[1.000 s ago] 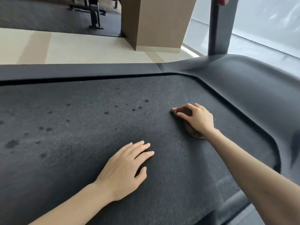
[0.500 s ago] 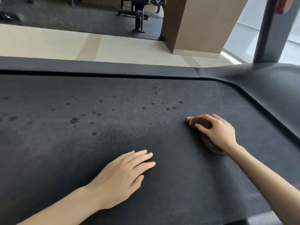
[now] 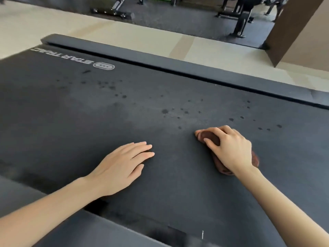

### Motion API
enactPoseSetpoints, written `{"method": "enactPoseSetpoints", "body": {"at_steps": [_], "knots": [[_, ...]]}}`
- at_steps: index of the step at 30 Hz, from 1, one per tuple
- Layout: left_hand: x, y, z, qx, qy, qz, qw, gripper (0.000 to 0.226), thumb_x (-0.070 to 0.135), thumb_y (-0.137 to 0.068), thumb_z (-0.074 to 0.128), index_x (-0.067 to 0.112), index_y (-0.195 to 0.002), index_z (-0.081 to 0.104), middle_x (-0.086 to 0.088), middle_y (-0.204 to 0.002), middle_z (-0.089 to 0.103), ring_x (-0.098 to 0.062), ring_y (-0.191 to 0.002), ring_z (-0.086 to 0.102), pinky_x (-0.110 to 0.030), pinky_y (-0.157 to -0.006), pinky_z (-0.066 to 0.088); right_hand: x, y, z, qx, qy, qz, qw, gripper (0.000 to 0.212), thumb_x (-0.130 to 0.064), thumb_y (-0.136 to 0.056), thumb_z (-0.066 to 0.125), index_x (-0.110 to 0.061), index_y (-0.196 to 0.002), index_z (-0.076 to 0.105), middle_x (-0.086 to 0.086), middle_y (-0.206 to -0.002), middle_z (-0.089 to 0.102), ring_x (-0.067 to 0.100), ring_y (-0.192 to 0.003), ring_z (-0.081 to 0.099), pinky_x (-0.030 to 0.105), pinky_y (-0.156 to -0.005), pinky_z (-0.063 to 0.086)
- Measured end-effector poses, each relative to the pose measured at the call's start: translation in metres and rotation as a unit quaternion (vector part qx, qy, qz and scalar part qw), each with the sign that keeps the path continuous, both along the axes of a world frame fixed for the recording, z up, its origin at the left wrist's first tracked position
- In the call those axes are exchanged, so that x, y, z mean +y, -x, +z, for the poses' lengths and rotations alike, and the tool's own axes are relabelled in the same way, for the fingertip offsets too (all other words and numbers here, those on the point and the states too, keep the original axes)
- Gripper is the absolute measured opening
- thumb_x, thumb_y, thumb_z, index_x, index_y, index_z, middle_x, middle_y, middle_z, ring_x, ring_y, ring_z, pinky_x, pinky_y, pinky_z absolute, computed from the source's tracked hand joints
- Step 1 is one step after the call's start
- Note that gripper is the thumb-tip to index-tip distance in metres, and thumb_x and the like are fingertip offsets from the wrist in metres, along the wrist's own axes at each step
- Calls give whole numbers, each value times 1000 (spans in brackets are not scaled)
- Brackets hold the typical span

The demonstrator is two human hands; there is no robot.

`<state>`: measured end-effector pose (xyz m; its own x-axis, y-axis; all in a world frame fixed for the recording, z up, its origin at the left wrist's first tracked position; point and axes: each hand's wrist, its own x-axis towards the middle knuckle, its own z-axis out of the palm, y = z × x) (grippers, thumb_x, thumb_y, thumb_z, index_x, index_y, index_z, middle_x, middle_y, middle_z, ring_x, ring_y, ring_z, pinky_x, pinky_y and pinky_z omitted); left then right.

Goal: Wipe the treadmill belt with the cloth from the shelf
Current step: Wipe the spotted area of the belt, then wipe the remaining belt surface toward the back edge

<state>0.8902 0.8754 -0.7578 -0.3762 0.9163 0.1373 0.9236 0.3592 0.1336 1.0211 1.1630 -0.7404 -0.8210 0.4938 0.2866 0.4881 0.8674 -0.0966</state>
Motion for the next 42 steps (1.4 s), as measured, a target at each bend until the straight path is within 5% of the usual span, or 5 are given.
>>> {"method": "enactPoseSetpoints", "body": {"at_steps": [10, 22, 33, 38, 42], "knots": [[-76, 35, 8, 22, -10, 140, 990, 47, 31, -91, 33, 14, -124, 62, 1, -132, 57, -17, -125, 49, -26, -106, 23, -91, 81, -1, -5, 3, 79, 997, 30, -50, -89, 54, -37, -115, 62, -6, -109, 61, 20, -102, 58, 26, -57, 31], [-175, 113, 6, 19, 9, 201, 979, 49, 35, -88, 35, 11, -118, 66, -5, -121, 65, -24, -111, 62, -43, -92, 48, -199, 204, 1, -30, 11, 70, 997, 35, -49, -95, 46, -31, -124, 54, -2, -118, 56, 22, -107, 55, 28, -66, 34], [-329, 200, 16, -23, -1, 281, 959, 49, 37, -101, 33, 19, -147, 30, 3, -154, 26, -16, -143, 17, -34, -116, 10, -357, 306, 5, -35, 23, 96, 995, 34, -47, -95, 46, -33, -125, 53, 0, -119, 56, 25, -107, 56, 32, -70, 37], [-411, 201, 20, 11, -48, 312, 949, 40, 26, -93, 56, 10, -130, 57, -9, -136, 54, -27, -130, 46, -45, -108, 32, -441, 348, 6, -43, 24, 180, 983, 34, -49, -94, 46, -34, -123, 55, -1, -115, 57, 25, -107, 55, 32, -71, 37], [-467, 194, 26, 21, -30, 344, 938, 45, 34, -87, 41, 8, -114, 67, -10, -118, 66, -29, -112, 61, -49, -92, 47, -490, 366, 18, -63, 67, 260, 961, 31, -52, -92, 49, -39, -118, 58, -8, -113, 60, 20, -107, 56, 32, -75, 40]]}}
